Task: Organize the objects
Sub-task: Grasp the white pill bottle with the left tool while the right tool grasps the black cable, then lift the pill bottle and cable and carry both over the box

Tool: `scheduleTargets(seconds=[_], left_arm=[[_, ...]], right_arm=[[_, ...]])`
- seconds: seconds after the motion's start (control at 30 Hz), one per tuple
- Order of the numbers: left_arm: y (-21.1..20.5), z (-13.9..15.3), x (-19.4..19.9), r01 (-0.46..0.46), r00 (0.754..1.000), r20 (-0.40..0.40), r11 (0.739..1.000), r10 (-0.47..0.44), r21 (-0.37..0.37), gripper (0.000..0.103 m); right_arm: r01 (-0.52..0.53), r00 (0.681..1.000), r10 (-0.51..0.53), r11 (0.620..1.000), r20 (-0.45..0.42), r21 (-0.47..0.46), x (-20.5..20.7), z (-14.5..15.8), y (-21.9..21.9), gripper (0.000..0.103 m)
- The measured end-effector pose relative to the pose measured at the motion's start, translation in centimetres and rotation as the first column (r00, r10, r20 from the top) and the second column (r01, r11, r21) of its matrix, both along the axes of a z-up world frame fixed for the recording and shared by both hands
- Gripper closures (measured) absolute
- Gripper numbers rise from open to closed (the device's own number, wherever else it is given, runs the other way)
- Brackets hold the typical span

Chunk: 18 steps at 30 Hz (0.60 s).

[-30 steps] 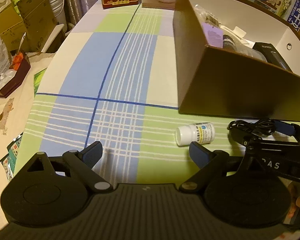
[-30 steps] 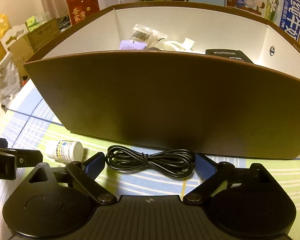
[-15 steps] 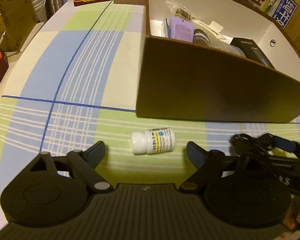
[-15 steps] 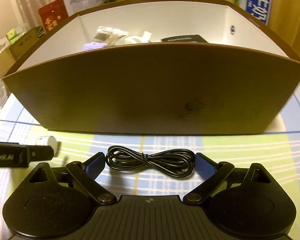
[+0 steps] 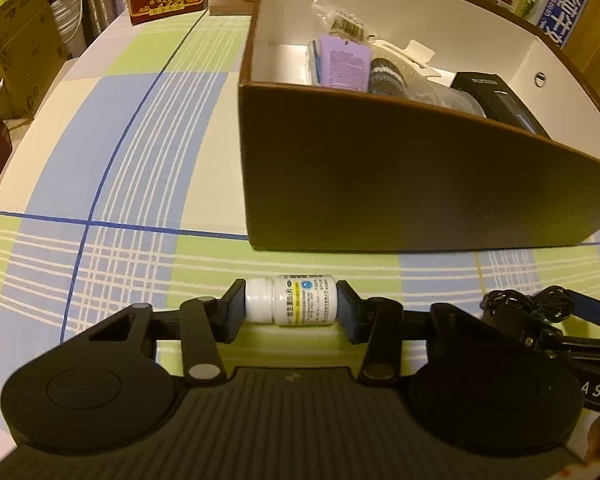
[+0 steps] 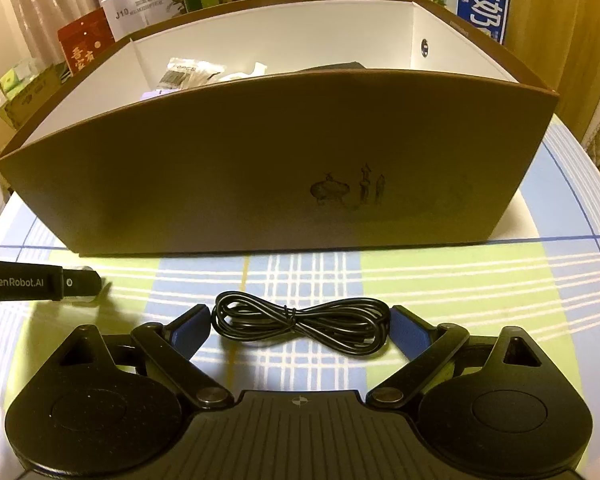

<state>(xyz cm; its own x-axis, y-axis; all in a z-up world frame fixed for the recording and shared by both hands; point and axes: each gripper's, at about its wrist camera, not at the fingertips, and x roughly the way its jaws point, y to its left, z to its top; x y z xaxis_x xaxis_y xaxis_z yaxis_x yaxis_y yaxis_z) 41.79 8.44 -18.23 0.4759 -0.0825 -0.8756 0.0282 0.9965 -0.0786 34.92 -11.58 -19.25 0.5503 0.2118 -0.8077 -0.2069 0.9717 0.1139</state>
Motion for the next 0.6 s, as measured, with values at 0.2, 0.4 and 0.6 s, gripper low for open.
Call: scheduleTargets(seconds=[0.2, 0.4, 0.6], left_arm=[[-0.8, 0.1, -1.8, 0.024, 1.0, -0.007, 1.0, -0.024, 0.0, 0.062], [-1.9, 0.5, -4.3, 0.048, 0.999, -0.01, 0.999, -0.048, 0.006, 0.062], [-3.9, 0.8, -7.3, 0.075, 0.997, -0.016, 0.997, -0.075, 0.008, 0.062]], right_arm=[[-0.02, 1.0, 0.02, 1.0, -0.003, 0.001, -1.3, 0.3, -0.8, 0.011], [-0.042, 0.999, 0.042, 0.999, -0.003, 0.001, -3.1, 0.6, -2.0, 0.011], [-0.066, 0.998, 0.066, 0.998, -0.005, -0.004, -5.4, 0.9, -3.8, 0.011]])
